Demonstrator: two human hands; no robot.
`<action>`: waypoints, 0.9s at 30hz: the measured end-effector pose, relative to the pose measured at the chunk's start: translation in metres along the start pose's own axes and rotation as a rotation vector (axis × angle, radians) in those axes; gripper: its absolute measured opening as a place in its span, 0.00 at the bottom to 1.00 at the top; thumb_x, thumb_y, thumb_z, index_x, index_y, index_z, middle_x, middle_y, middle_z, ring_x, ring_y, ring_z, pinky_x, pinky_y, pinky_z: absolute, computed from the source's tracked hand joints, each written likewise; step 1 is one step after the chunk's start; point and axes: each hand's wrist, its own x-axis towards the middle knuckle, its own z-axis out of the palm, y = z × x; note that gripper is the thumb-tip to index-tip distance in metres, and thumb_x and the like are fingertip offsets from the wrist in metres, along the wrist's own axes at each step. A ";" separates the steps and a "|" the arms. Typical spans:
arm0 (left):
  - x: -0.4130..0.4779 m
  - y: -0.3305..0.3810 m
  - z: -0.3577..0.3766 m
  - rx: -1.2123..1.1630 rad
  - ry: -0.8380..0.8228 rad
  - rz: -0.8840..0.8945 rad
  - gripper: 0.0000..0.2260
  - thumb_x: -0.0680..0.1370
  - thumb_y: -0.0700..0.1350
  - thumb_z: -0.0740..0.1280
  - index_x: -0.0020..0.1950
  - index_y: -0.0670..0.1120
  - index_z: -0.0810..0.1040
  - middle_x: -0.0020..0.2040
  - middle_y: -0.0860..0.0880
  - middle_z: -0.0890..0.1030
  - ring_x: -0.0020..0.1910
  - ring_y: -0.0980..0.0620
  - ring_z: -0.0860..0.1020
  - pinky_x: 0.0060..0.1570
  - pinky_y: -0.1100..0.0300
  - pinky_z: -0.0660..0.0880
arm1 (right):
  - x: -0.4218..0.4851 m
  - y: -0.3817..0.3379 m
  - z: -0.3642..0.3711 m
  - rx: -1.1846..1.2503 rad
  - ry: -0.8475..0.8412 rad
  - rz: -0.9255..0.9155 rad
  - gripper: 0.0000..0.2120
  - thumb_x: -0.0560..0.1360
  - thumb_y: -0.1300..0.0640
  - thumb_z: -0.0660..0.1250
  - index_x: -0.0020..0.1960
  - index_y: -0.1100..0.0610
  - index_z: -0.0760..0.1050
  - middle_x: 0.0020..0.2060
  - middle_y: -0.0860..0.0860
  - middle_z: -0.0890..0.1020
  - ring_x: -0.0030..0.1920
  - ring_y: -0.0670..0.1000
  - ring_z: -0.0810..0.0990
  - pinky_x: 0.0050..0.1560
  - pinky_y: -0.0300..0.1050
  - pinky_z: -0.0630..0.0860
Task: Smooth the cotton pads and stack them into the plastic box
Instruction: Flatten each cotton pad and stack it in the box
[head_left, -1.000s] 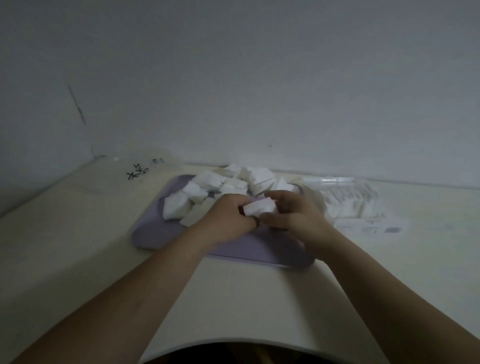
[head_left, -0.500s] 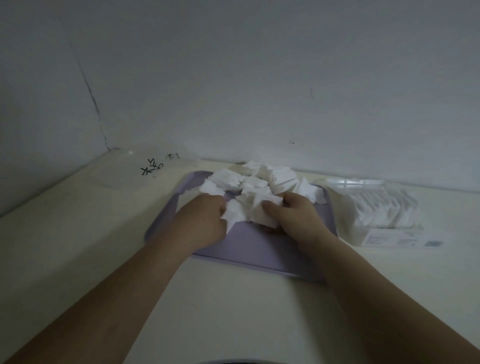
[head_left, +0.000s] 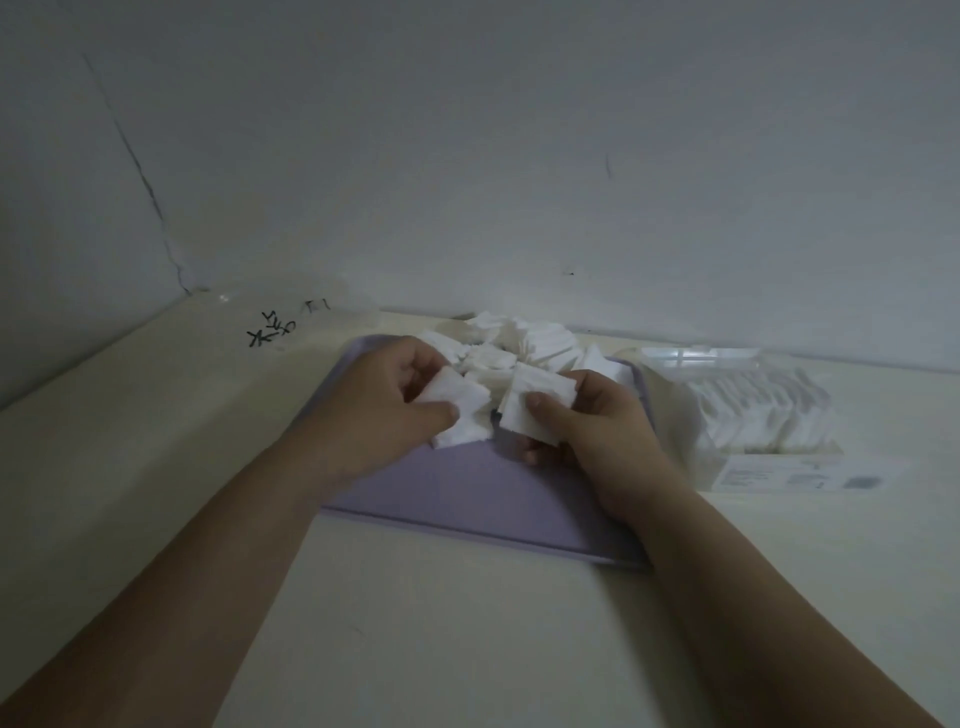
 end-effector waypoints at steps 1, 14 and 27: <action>0.001 0.004 0.005 -0.091 -0.018 0.014 0.13 0.73 0.33 0.76 0.51 0.47 0.80 0.43 0.47 0.86 0.38 0.49 0.82 0.38 0.50 0.79 | -0.001 -0.001 -0.002 -0.046 0.015 -0.013 0.07 0.79 0.66 0.72 0.56 0.67 0.79 0.47 0.66 0.85 0.42 0.59 0.83 0.37 0.50 0.82; 0.006 -0.007 0.070 -0.401 -0.084 0.027 0.09 0.78 0.35 0.73 0.52 0.49 0.87 0.40 0.51 0.85 0.32 0.60 0.75 0.32 0.67 0.71 | -0.006 -0.007 -0.014 -0.078 -0.012 -0.022 0.08 0.76 0.69 0.73 0.55 0.66 0.84 0.48 0.64 0.88 0.46 0.59 0.85 0.51 0.53 0.82; 0.006 -0.019 0.065 -0.353 0.072 0.000 0.04 0.75 0.40 0.78 0.45 0.47 0.84 0.38 0.49 0.84 0.32 0.56 0.76 0.35 0.62 0.76 | -0.008 -0.006 -0.009 -0.057 -0.025 -0.007 0.05 0.79 0.67 0.70 0.50 0.70 0.80 0.39 0.61 0.81 0.41 0.57 0.78 0.43 0.48 0.77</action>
